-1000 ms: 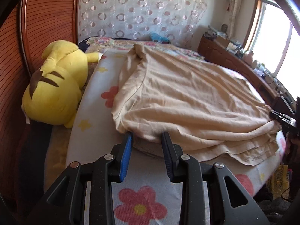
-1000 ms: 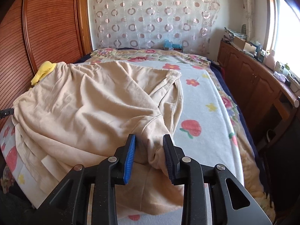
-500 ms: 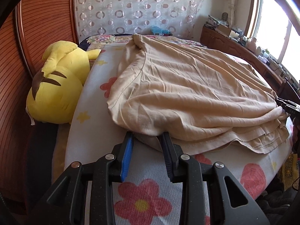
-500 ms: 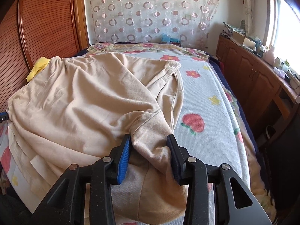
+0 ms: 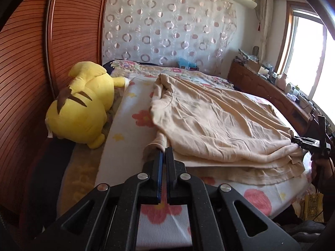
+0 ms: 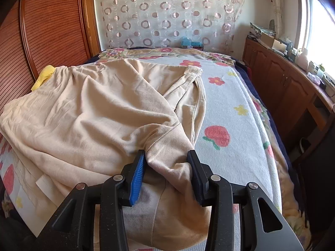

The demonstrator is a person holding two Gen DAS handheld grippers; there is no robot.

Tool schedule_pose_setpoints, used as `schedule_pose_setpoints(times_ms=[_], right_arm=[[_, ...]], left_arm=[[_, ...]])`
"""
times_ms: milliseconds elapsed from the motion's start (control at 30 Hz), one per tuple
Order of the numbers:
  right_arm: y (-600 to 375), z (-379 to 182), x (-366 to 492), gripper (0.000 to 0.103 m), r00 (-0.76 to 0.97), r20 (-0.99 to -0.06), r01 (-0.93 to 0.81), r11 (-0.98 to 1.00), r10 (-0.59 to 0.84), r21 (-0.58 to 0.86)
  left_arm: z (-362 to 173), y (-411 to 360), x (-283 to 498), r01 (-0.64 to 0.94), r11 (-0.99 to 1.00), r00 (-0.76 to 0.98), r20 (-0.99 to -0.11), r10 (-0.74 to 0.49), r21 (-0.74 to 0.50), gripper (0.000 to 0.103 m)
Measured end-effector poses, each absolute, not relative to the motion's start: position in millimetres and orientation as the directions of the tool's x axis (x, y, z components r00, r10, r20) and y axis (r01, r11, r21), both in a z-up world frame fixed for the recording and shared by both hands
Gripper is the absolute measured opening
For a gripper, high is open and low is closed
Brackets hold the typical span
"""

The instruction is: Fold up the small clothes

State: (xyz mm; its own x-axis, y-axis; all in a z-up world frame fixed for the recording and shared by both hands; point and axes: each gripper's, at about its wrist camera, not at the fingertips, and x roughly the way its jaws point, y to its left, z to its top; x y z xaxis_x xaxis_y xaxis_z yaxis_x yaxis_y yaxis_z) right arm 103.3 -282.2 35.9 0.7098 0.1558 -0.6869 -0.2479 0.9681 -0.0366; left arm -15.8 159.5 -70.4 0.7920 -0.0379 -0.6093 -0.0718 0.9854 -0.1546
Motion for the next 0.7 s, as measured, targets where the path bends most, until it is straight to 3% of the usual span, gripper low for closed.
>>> schedule_pose_setpoints(times_ms=[200, 267, 333, 400, 600, 700], right_arm=[[-284, 37, 102, 0.042, 0.709, -0.687, -0.249, 0.968, 0.158, -0.034], [-284, 37, 102, 0.042, 0.709, -0.687, -0.249, 0.968, 0.158, -0.034], [-284, 37, 102, 0.042, 0.709, -0.687, -0.249, 0.968, 0.159, -0.033], [-284, 37, 102, 0.042, 0.709, -0.686, -0.248, 0.968, 0.160, -0.031], [-286, 37, 101, 0.042, 0.709, -0.686, -0.248, 0.968, 0.161, -0.029], [-286, 37, 101, 0.042, 0.709, -0.686, -0.248, 0.968, 0.161, -0.028]], left_arm=[[-78, 178, -19, -0.148, 0.979, 0.767, -0.641, 0.026, -0.138, 0.005], [-76, 182, -15, -0.128, 0.979, 0.772, -0.635, -0.002, -0.158, 0.017], [-73, 182, -7, -0.106, 0.982, 0.775, -0.632, -0.017, -0.157, 0.037], [-71, 179, 2, -0.088, 0.985, 0.774, -0.633, -0.025, -0.147, 0.039], [-77, 169, 38, -0.047, 0.993, 0.743, -0.668, -0.040, -0.112, 0.062], [-87, 170, 58, -0.040, 0.993, 0.703, -0.709, -0.051, -0.112, 0.064]])
